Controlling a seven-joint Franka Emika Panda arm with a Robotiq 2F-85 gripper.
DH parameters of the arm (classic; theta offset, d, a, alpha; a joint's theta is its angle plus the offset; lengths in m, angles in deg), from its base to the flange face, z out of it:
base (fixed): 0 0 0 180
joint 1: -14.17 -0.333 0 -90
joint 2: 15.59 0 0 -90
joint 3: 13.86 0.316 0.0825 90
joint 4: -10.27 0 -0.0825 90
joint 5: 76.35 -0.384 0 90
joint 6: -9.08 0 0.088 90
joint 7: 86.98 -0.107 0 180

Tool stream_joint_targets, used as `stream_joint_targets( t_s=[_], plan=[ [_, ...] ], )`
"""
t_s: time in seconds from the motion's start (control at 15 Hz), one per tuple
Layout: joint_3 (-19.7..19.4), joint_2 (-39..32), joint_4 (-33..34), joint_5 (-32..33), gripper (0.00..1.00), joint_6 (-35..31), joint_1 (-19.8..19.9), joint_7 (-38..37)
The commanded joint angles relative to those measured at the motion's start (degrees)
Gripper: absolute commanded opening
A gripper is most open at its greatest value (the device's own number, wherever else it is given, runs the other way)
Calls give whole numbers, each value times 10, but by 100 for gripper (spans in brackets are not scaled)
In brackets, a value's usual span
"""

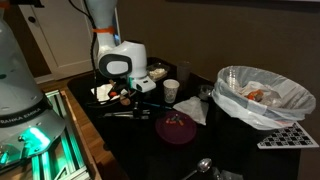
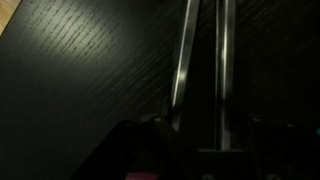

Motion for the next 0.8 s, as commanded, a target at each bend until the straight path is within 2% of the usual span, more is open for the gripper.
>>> stream_joint_targets(
  t_s=[0.0,0.4,0.73],
  plan=[
    [-31,9,-6,-6,55,-3,-39,-12],
    [-86,14,-7,-3,55,-2,-86,-17],
    [-102,26,-7,0,54,-8,-73,-4]
  ],
)
